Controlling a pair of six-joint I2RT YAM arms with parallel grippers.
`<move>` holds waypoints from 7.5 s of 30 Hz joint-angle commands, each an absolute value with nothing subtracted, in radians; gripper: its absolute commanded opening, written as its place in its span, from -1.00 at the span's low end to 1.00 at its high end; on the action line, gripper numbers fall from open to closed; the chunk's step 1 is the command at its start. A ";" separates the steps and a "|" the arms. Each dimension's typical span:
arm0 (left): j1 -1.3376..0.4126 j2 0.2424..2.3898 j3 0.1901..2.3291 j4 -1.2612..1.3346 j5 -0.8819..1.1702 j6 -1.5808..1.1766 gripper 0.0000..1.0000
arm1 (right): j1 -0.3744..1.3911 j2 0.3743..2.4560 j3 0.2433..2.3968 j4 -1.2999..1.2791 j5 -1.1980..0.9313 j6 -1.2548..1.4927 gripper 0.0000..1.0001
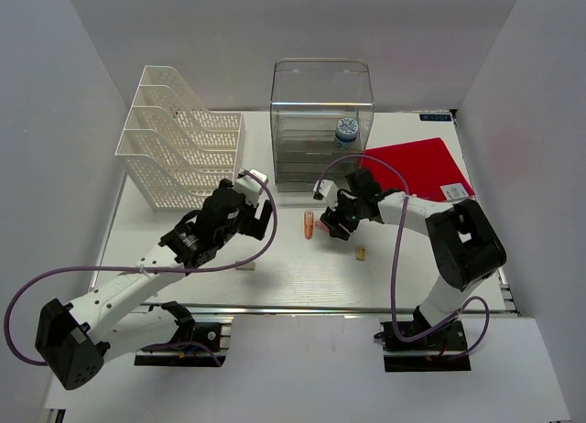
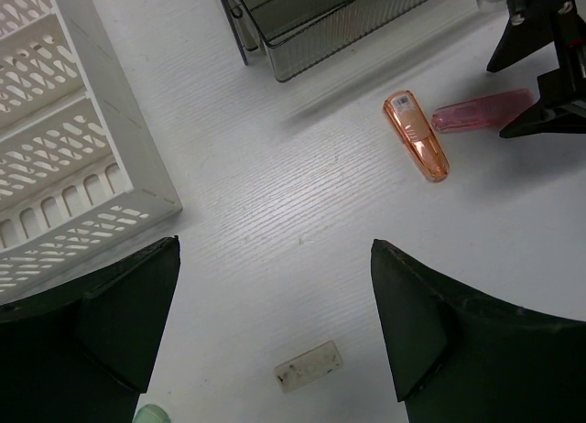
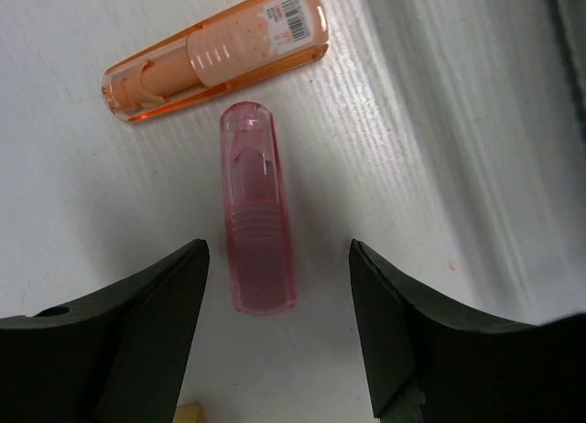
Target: Organize the desk
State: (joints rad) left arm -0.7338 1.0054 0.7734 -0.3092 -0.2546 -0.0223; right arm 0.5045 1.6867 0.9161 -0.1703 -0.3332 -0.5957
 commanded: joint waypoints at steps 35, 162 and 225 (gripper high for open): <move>-0.738 1.022 0.747 -0.293 -0.242 -0.006 0.91 | 0.515 1.508 1.155 -0.092 -0.025 -0.960 -1.00; -0.802 1.664 1.304 -0.025 -0.260 0.691 0.04 | -0.054 1.000 0.666 -0.046 -0.753 -0.288 -0.09; -0.178 1.265 0.713 -1.005 -0.492 -1.936 0.86 | -0.054 0.968 0.663 -0.063 -0.749 -0.325 -0.14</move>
